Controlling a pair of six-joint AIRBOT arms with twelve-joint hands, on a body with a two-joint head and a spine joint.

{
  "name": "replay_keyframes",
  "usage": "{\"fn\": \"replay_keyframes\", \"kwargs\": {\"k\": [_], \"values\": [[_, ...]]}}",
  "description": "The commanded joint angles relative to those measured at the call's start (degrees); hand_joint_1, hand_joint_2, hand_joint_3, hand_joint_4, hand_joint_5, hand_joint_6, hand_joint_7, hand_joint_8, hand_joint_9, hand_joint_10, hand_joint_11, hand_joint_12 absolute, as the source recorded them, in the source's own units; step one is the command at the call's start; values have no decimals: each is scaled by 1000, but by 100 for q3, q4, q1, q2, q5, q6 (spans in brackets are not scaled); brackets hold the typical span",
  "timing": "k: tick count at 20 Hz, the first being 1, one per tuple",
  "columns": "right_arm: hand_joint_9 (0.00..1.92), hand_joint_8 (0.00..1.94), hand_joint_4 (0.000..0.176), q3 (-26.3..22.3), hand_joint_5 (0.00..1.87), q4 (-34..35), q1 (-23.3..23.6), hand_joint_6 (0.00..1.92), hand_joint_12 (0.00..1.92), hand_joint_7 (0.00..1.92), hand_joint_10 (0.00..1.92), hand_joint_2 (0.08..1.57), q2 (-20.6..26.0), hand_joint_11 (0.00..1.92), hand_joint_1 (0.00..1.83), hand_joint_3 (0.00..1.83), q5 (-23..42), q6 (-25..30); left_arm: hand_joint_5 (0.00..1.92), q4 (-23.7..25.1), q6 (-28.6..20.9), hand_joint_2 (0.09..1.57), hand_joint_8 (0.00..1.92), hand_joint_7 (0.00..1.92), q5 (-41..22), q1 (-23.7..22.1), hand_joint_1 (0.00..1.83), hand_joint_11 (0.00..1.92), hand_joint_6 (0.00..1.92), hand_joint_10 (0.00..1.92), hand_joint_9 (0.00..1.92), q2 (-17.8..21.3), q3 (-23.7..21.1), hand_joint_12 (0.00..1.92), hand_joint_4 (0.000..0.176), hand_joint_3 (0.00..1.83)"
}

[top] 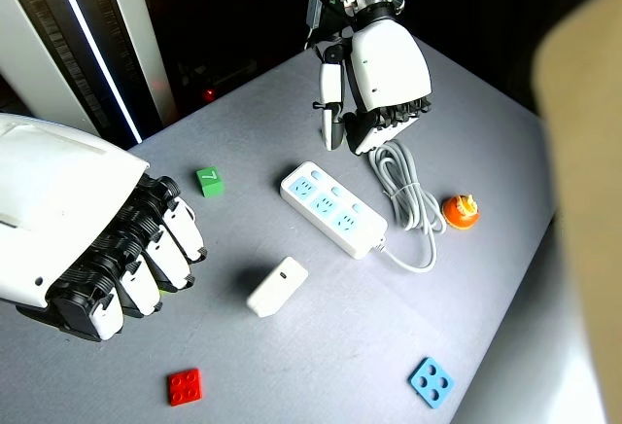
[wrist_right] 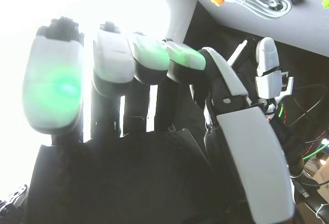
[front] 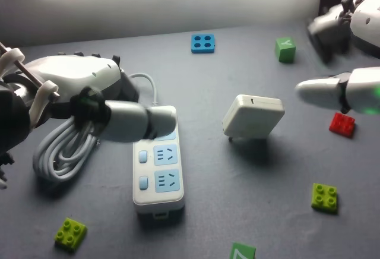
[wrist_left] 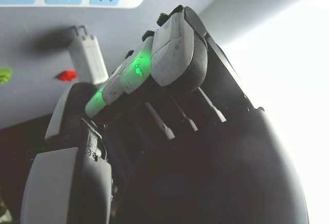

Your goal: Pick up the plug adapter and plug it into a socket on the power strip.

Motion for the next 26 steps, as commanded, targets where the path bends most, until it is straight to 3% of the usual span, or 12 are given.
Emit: {"fn": "replay_keyframes", "kwargs": {"k": [1, 4, 5, 8, 10, 12, 14, 16, 18, 21, 23, 26], "values": [[110, 2, 0, -14, 115, -132, 68, 2, 368, 123, 2, 1132, 27, 0, 67, 8, 415, -6, 255, 255, 3, 1177, 2, 181, -113, -48, 0, 0, 8, 6, 148, 53, -5, 418, 0, 14], [138, 5, 0, -8, 137, -132, -70, 4, 425, 153, 5, 1116, 9, 0, 125, 0, 489, 54, 157, 255, 16, 1184, 6, 127, -126, -36, 0, 0, 2, 6, 94, 49, 3, 222, 0, 5], [97, 3, 0, 43, 98, -132, -191, 1, 309, 106, 2, 1127, -89, 0, 199, 2, 590, 138, 114, 255, 62, 1188, 1, 98, -122, -13, 0, 0, 0, 1, 72, 49, -8, 204, 0, 2], [99, 1, 0, 317, 114, -131, -378, 2, 301, 106, 0, 1162, -406, 0, 276, 7, 628, 451, 106, -163, 396, 1196, 0, 88, -138, 50, 3, 0, 0, 0, 73, 56, -108, 249, 0, 1], [90, 0, 0, 632, 106, -129, -482, 1, 297, 94, 0, 1166, -709, 0, 403, 2, 580, 793, 70, -288, 392, 1198, 0, 58, -389, 103, 22, 0, 0, 0, 44, 68, -323, 197, 0, 0], [67, 0, 0, 956, 93, 58, -464, 0, 236, 69, 0, 1149, -938, 0, 606, 0, 301, 1239, 96, -288, 391, 1187, 3, 84, -179, 125, 110, 0, 2, 1, 75, 83, -453, 232, 0, 0], [24, 1, 0, 1211, 22, 733, -407, 0, 186, 12, 0, 1182, -1140, 0, 674, 6, 15, 998, 91, -290, 266, 1185, 0, 72, -168, 160, 160, 0, 1, 0, 65, 131, -581, 236, 0, 0], [38, 6, 0, 1504, 45, 1435, -385, 6, 246, 39, 4, 1155, -1362, 0, 864, 0, -299, 755, 91, -349, 260, 1185, 0, 64, 25, 164, 179, 0, 0, 0, 56, 251, -677, 241, 0, 0], [40, 1, 0, 1780, 51, 1970, -361, 1, 308, 42, 0, 1164, -1567, 0, 899, 0, -500, 560, 90, -348, 314, 1185, 0, 58, 218, 143, 185, 0, 0, 0, 49, 349, -734, 241, 0, 0], [48, 1, 0, 2048, 48, 2027, -348, 0, 395, 29, 2, 1163, -1843, 0, 944, 0, -854, 477, 88, -232, 331, 1184, 2, 64, 207, 139, 195, 0, 2, 3, 52, 381, -779, 228, 0, 0], [24, 0, 0, 2126, 32, 2132, -355, 0, 341, 12, 1, 1196, -1977, 0, 931, 7, -958, 477, 99, -209, 331, 1180, 5, 78, 74, 224, 201, 0, 4, 5, 65, 363, -805, 249, 0, 0], [58, 4, 0, 2390, 81, 2510, -369, 7, 425, 47, 5, 1193, -2206, 0, 964, 0, -1128, 472, 86, 482, 60, 1183, 0, 58, 115, 313, 193, 0, 1, 1, 50, 361, -814, 236, 0, 0]]}}
